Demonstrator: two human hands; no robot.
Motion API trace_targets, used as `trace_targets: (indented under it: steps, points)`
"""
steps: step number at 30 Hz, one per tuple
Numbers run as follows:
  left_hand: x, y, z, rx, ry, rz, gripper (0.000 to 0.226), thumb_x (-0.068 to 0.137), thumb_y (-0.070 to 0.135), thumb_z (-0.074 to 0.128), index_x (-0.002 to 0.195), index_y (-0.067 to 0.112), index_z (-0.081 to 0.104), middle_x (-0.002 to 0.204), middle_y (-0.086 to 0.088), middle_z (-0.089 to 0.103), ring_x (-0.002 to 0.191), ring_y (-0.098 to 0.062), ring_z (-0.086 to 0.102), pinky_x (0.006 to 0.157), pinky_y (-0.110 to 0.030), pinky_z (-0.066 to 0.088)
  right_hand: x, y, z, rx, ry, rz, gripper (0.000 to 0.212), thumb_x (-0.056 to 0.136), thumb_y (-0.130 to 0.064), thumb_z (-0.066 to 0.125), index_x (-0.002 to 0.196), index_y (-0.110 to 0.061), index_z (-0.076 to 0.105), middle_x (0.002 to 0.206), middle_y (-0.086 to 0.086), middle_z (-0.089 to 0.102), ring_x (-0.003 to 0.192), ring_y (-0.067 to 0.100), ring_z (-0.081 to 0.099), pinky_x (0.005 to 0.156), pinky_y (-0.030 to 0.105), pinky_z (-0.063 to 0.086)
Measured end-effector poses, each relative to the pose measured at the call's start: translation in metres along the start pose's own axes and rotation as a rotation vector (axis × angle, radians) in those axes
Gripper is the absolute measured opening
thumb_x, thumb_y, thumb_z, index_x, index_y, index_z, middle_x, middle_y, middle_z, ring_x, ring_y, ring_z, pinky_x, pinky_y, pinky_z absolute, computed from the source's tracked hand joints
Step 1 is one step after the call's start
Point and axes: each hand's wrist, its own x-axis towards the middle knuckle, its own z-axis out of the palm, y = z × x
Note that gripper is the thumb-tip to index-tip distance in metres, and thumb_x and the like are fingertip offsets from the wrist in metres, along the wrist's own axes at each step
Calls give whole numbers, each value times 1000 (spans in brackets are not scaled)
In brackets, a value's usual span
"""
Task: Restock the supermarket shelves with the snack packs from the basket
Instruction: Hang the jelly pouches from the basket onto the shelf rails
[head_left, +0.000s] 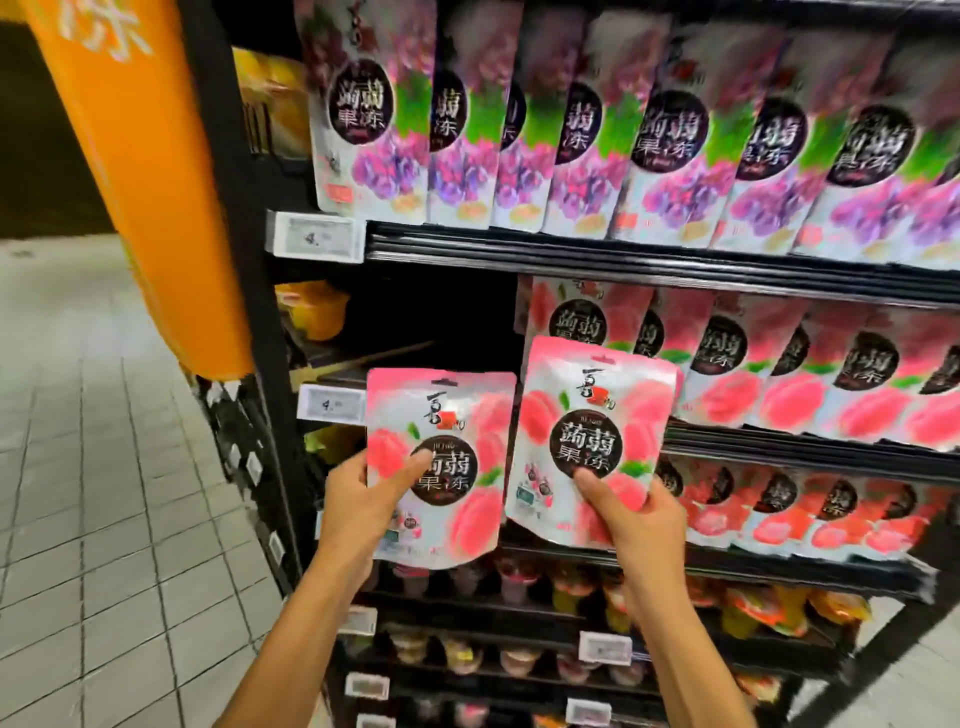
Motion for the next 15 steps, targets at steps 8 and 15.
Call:
trace_targets:
  steps: [8, 15]
  points:
    - [36, 4, -34, -34, 35, 5, 31, 63, 46, 81, 78, 21, 71, 84, -21, 72, 72, -33, 64, 67, -46, 54, 21, -12, 50, -108, 88, -104, 44, 54, -58, 86, 76, -22, 70, 74, -5, 74, 67, 12, 68, 59, 29, 57]
    - [51, 2, -43, -53, -23, -7, 29, 66, 45, 83, 84, 25, 73, 87, -3, 77, 84, -28, 73, 72, -44, 56, 44, -31, 80, -148, 173, -105, 51, 55, -60, 85, 79, -17, 70, 76, -1, 74, 76, 23, 71, 73, 49, 59]
